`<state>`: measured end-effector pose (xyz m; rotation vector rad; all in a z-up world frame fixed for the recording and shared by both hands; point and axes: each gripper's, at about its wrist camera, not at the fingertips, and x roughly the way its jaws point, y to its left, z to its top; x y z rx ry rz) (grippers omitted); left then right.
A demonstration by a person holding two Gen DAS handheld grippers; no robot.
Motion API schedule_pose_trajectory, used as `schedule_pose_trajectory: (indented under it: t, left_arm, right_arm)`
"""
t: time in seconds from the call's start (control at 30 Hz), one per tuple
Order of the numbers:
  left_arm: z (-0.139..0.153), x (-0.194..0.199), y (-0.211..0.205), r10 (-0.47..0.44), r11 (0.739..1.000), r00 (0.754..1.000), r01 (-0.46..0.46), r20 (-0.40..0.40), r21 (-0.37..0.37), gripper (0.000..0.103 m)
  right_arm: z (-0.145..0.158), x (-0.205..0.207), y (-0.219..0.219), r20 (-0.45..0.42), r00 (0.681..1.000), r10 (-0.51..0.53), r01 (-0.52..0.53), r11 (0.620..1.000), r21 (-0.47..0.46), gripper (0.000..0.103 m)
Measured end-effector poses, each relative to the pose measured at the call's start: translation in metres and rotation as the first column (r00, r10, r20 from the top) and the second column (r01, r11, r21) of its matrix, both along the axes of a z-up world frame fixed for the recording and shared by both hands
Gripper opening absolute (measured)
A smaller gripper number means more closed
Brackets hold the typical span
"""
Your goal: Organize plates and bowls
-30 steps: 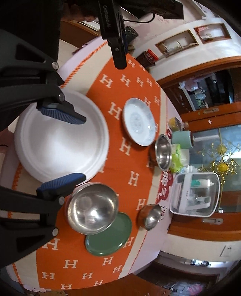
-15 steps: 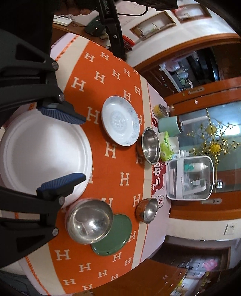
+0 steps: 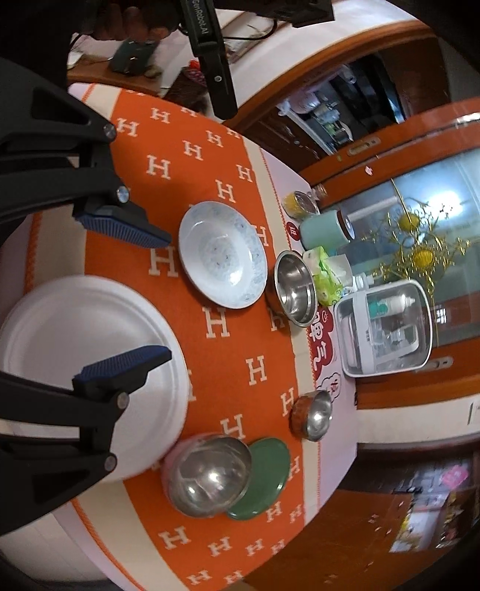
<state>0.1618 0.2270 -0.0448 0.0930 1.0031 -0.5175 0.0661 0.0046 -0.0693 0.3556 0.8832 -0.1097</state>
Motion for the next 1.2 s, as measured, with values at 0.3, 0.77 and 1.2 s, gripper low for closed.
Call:
schedule_pose_trajectory:
  t: [0.3, 0.77, 1.2]
  left_arm:
    - [-0.019, 0.053, 0.009, -0.008, 0.999, 0.997, 0.012, -0.076, 0.052, 0.080]
    - [-0.064, 0.098, 0.010, -0.028, 0.996, 0.979, 0.044, -0.200, 0.074, 0.080]
    - [-0.118, 0.130, -0.010, -0.051, 0.995, 0.970, 0.071, -0.237, 0.076, 0.080]
  right_arm:
    - [-0.018, 0.025, 0.007, -0.028, 0.996, -0.079, 0.082, 0.990, 0.112, 0.055]
    - [-0.044, 0.075, 0.001, -0.109, 0.982, -0.155, 0.177, 0.957, 0.231, 0.055]
    - [-0.093, 0.113, -0.012, -0.214, 0.960, -0.178, 0.242, 0.913, 0.327, 0.055]
